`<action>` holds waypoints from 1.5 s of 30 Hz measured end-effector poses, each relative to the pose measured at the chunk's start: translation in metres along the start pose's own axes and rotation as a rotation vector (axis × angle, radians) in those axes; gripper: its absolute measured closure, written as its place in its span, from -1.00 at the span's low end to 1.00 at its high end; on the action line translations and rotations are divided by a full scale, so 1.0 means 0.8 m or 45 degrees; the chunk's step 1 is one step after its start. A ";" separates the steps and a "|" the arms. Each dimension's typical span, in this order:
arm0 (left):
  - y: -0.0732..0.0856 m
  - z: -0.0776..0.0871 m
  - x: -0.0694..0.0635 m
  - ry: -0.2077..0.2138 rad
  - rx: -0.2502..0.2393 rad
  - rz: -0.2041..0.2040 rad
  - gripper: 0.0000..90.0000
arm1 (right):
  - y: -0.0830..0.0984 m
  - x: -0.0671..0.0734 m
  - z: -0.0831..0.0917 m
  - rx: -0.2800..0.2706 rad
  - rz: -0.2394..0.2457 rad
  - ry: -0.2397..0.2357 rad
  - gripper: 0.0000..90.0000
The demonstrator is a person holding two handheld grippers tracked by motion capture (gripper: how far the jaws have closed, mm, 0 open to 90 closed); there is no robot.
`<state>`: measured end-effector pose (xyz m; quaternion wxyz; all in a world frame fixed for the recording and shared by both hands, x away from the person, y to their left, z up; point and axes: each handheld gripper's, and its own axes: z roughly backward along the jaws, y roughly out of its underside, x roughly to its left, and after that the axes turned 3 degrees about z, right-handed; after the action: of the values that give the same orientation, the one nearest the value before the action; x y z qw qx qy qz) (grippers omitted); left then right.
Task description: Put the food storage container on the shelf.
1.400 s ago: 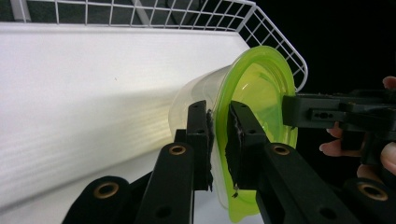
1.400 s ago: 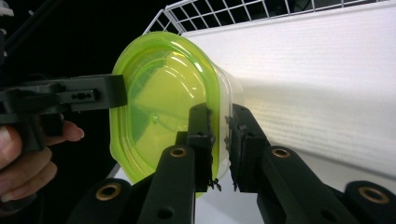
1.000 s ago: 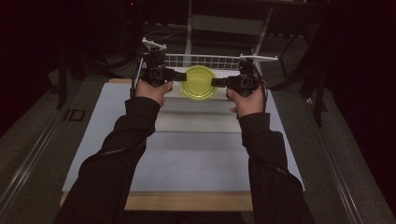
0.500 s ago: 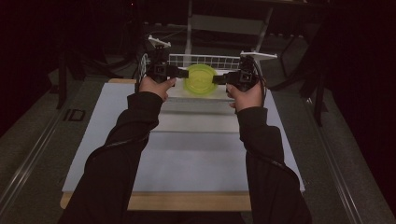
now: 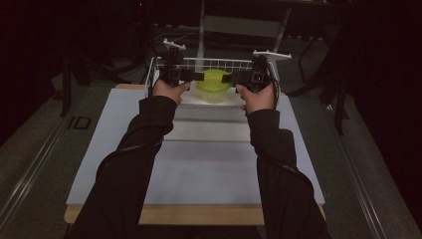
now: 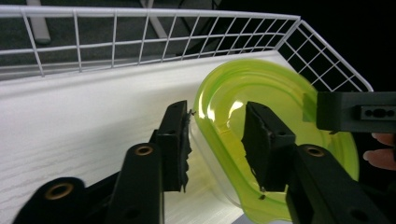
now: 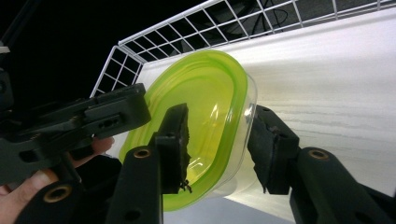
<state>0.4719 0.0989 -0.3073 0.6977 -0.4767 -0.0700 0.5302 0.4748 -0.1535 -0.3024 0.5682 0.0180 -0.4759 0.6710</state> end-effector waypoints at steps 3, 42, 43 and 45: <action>-0.001 0.008 -0.001 -0.001 -0.039 0.002 0.33 | -0.002 0.001 0.001 -0.002 0.022 0.004 0.15; 0.159 0.098 -0.012 0.300 -0.131 -0.220 -0.04 | 0.118 0.029 0.035 -0.054 0.628 0.112 0.71; 0.167 0.098 -0.009 0.309 -0.138 -0.216 -0.05 | 0.120 0.029 0.031 -0.042 0.628 0.110 0.80; 0.182 0.100 -0.003 0.371 -0.141 -0.239 -0.22 | 0.125 0.028 0.023 -0.039 0.622 0.115 0.99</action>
<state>0.3248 0.1415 -0.3709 0.7195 -0.5776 -0.0417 0.3834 0.3794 -0.1389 -0.3418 0.4101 -0.1362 -0.4502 0.7814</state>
